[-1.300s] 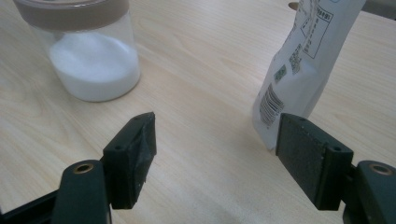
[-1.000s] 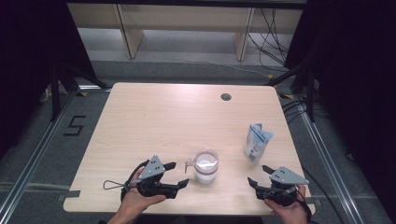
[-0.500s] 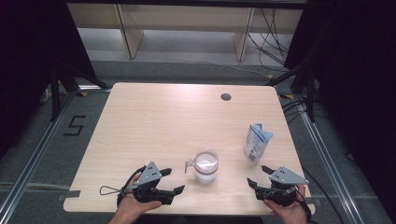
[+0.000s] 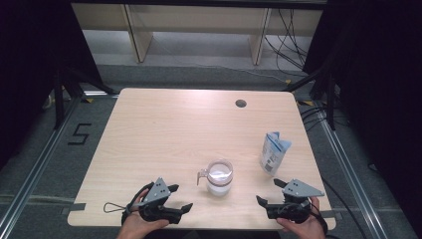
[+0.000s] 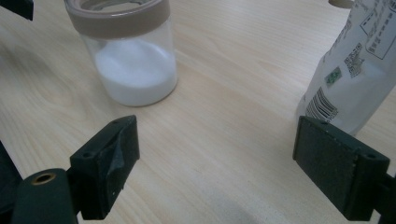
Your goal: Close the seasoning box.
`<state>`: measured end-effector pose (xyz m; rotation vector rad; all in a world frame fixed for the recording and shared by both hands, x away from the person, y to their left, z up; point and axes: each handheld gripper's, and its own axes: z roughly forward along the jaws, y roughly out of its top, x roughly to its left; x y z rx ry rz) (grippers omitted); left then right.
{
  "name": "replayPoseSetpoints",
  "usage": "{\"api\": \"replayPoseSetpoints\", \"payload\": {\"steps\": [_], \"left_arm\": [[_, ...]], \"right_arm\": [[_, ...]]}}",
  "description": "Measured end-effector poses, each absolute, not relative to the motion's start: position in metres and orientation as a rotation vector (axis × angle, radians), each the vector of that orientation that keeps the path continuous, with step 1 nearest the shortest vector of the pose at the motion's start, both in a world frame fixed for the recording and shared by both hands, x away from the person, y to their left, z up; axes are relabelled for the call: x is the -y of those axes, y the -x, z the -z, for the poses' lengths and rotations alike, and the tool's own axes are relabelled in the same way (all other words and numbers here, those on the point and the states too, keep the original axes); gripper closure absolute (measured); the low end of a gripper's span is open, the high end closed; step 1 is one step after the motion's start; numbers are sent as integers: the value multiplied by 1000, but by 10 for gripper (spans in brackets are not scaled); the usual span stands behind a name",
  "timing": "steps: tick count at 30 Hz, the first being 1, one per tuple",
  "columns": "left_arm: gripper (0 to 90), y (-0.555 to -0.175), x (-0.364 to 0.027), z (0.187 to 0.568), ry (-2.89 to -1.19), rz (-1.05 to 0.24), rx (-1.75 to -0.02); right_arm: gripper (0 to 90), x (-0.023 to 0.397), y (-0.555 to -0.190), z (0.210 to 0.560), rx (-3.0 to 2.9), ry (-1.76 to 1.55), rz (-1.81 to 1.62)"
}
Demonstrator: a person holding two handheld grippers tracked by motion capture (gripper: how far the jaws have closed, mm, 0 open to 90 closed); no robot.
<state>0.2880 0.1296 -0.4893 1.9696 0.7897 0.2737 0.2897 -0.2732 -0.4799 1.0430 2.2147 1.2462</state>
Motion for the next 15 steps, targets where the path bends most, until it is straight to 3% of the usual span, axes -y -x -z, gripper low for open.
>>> {"api": "replayPoseSetpoints", "payload": {"steps": [15], "left_arm": [[224,-283,-129,501,-2025,-253,-786]], "right_arm": [[156,276,-279,485,-2290,-1043,-1243]]}}
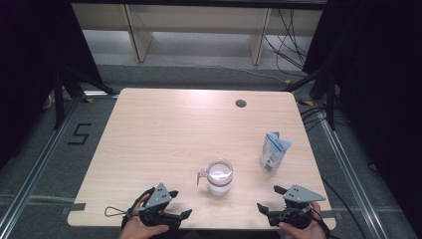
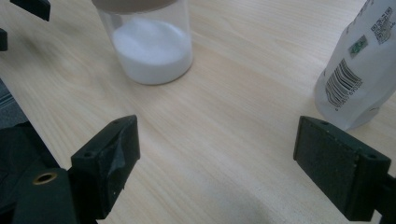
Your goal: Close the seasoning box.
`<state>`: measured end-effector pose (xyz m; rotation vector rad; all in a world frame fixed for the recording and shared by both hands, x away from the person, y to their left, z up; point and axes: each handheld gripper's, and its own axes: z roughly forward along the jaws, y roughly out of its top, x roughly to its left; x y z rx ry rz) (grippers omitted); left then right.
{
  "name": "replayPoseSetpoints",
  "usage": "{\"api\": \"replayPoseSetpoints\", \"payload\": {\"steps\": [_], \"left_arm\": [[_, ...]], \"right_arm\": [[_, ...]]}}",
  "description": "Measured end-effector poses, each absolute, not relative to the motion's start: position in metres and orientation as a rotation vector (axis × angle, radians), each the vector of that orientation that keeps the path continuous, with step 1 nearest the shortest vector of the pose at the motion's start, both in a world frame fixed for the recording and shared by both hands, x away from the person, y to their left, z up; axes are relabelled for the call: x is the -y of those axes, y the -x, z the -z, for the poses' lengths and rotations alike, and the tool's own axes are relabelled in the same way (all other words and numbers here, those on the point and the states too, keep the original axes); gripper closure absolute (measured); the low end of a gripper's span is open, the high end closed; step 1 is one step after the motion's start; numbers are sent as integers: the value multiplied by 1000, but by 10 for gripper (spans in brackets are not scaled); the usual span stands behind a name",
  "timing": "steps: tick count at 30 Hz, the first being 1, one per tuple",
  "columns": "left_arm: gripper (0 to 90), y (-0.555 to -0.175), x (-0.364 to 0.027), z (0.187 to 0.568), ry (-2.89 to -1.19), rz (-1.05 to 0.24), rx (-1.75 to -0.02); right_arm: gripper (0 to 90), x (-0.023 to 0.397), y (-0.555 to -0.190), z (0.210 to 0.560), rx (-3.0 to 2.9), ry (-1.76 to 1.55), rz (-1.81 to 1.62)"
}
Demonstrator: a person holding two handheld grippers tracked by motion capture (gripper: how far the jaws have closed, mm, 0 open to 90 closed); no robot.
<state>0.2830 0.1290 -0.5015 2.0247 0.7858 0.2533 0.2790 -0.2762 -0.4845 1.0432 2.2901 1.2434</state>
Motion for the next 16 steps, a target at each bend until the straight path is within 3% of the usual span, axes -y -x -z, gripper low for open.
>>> {"api": "replayPoseSetpoints", "payload": {"steps": [16], "left_arm": [[224,-285,-128,503,-2010,-248,-815]], "right_arm": [[156,279,-279,485,-2282,-1055,-1233]]}}
